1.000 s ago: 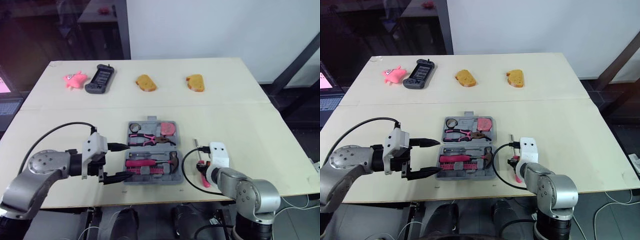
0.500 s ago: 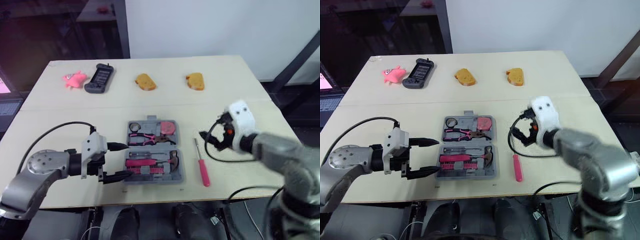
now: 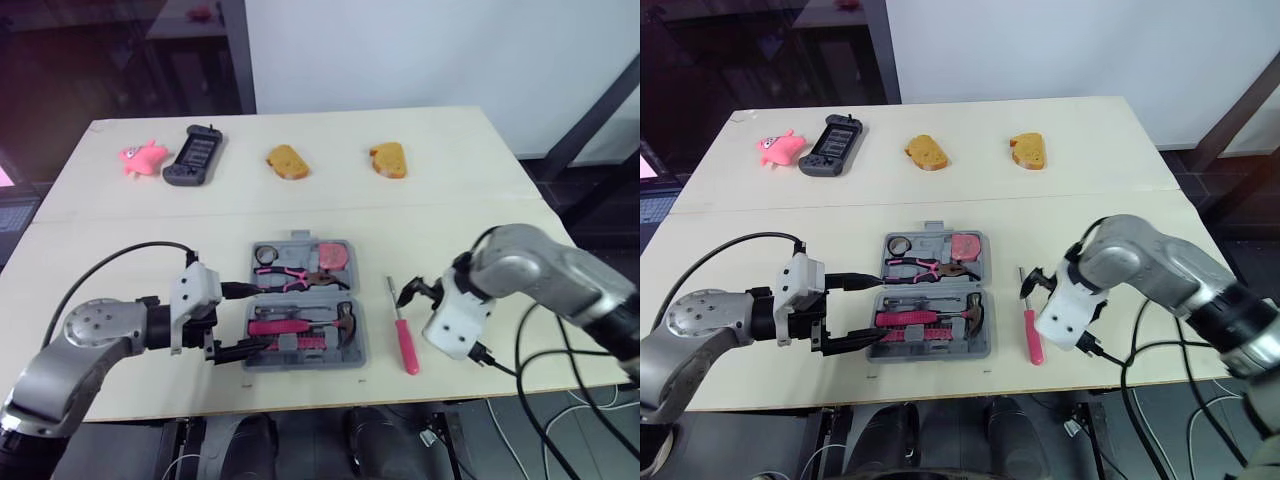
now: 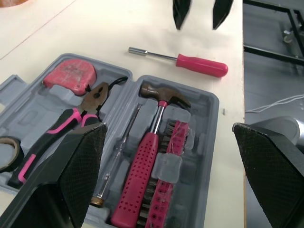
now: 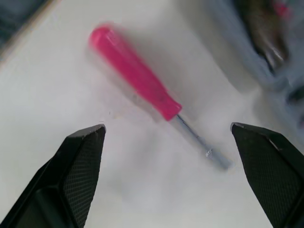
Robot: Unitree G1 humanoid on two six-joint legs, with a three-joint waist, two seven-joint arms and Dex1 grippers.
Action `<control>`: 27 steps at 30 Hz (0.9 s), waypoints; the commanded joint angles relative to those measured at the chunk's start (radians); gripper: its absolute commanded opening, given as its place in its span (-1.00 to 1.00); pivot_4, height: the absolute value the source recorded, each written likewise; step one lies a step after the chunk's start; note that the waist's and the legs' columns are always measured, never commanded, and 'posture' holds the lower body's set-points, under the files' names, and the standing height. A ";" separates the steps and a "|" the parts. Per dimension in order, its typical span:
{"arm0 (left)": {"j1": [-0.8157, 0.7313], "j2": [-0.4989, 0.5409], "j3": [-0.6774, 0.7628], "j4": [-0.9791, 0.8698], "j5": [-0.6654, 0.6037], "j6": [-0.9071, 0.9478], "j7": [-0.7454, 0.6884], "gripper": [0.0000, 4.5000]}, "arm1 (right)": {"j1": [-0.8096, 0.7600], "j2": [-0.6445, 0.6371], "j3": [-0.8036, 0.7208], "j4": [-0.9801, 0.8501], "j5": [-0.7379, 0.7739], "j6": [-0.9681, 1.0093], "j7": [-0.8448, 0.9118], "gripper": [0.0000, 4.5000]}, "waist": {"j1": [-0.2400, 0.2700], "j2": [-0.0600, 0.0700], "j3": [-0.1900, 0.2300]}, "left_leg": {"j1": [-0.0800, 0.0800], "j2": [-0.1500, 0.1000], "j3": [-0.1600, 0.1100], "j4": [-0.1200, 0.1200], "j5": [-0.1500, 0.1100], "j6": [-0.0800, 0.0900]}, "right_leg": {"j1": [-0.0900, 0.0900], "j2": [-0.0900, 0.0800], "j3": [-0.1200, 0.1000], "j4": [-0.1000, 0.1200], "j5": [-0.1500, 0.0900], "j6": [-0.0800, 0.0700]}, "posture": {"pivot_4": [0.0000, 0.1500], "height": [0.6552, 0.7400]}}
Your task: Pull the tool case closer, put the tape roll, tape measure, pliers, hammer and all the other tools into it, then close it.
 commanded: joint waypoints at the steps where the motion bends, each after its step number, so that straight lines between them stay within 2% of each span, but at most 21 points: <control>1: 0.015 0.004 0.033 -0.039 -0.012 0.012 0.018 1.00 | -0.046 0.068 0.020 0.113 -0.160 -0.210 -0.077 0.98 | 0.006 0.000 0.002 | 0.000 0.000 0.000 0.000 0.000 -0.001 | 0.000 0.000 0.000 0.001 0.000 0.000 | 1.00 1.00; 7: 0.023 0.001 0.035 -0.057 -0.021 0.025 0.040 1.00 | -0.080 0.163 0.040 0.245 -0.349 -0.328 -0.162 0.98 | 0.011 0.001 0.002 | 0.001 0.000 0.000 0.002 0.002 -0.003 | 0.001 0.000 0.000 0.003 0.000 -0.001 | 1.00 1.00; 14: 0.030 0.000 0.041 -0.072 -0.028 0.035 0.055 1.00 | -0.067 0.202 0.057 0.300 -0.472 -0.368 -0.223 0.98 | 0.018 0.001 0.002 | 0.002 0.000 0.000 0.005 0.002 -0.003 | 0.002 0.000 0.000 0.007 0.000 -0.001 | 1.00 1.00; 18: 0.040 0.003 0.051 -0.076 -0.032 0.039 0.061 1.00 | -0.052 0.215 0.067 0.318 -0.502 -0.367 -0.235 0.98 | 0.018 0.000 0.002 | 0.008 0.000 -0.001 0.009 0.002 -0.003 | 0.010 0.000 0.000 0.007 -0.002 -0.005 | 1.00 1.00; 19: 0.041 0.003 0.052 -0.076 -0.033 0.039 0.063 1.00 | -0.051 0.219 0.068 0.324 -0.510 -0.368 -0.240 0.81 | 0.018 -0.001 0.002 | 0.011 0.000 0.000 0.009 0.002 -0.003 | 0.014 0.000 0.001 0.007 -0.002 -0.005 | 1.00 1.00; 21: 0.041 0.003 0.051 -0.077 -0.035 0.040 0.066 1.00 | -0.052 0.224 0.066 0.333 -0.518 -0.372 -0.249 0.61 | 0.018 -0.004 0.002 | 0.016 0.000 0.000 0.009 0.001 -0.002 | 0.019 0.000 0.001 0.007 -0.002 -0.006 | 1.00 1.00; 27: 0.041 0.002 0.050 -0.078 -0.037 0.043 0.073 1.00 | -0.057 0.250 0.062 0.336 -0.529 -0.388 -0.264 -0.73 | 0.011 -0.009 -0.001 | 0.017 0.001 0.000 0.010 0.001 -0.002 | 0.019 0.001 0.001 0.007 -0.002 -0.006 | 1.00 1.00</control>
